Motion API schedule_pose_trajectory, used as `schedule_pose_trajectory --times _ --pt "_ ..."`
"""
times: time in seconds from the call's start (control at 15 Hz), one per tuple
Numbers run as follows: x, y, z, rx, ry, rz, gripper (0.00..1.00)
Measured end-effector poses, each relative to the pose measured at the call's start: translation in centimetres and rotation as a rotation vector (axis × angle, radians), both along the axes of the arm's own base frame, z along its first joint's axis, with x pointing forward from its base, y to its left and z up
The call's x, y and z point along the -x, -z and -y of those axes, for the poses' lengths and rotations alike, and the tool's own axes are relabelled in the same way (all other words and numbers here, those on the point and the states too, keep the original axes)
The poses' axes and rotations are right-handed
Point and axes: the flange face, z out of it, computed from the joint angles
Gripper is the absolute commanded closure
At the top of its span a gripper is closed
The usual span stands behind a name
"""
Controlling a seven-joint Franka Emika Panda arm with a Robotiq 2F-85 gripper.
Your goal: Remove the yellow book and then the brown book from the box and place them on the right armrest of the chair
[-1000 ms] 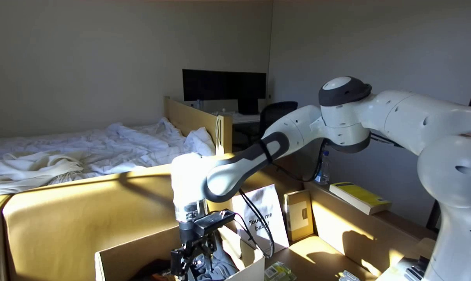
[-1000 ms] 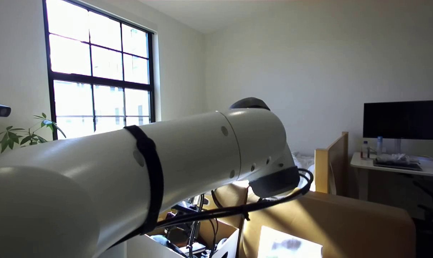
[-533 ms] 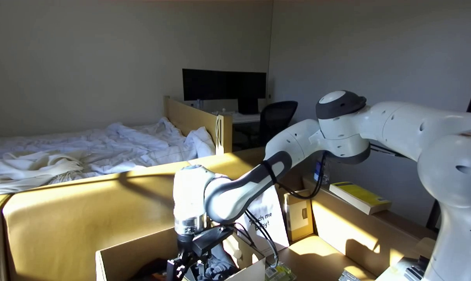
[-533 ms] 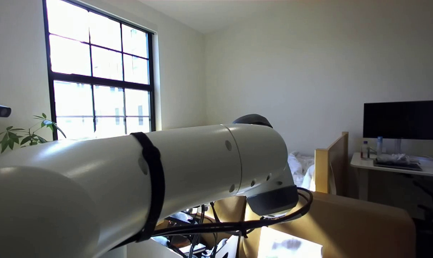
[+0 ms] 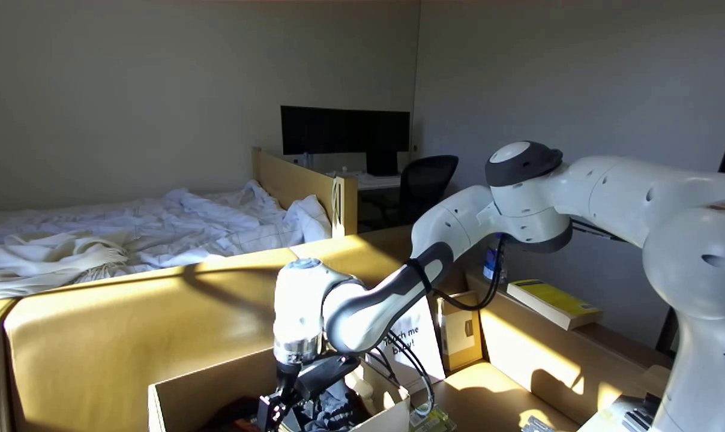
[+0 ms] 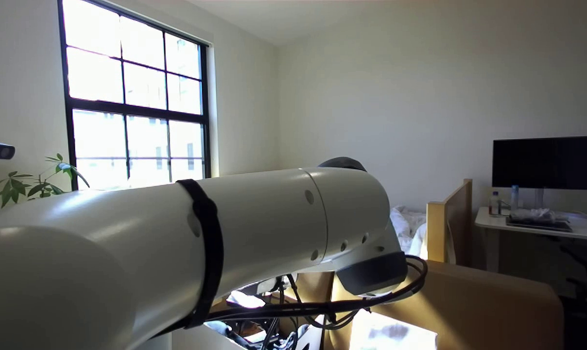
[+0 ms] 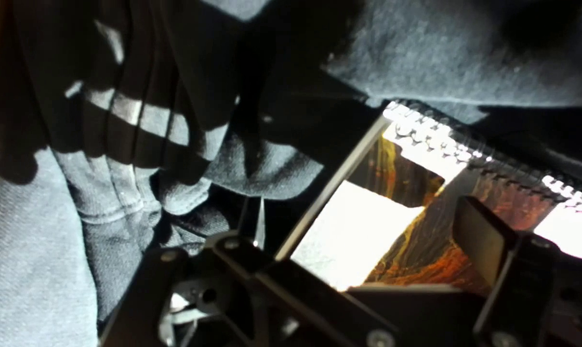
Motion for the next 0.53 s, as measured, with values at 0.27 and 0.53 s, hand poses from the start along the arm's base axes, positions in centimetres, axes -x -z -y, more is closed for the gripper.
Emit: schedule_pose_trajectory --times 0.27,0.53 --pt "0.0 1.8 1.4 -0.010 0.020 -0.004 0.00" --pt "-0.1 1.9 1.5 -0.068 0.032 0.012 0.00"
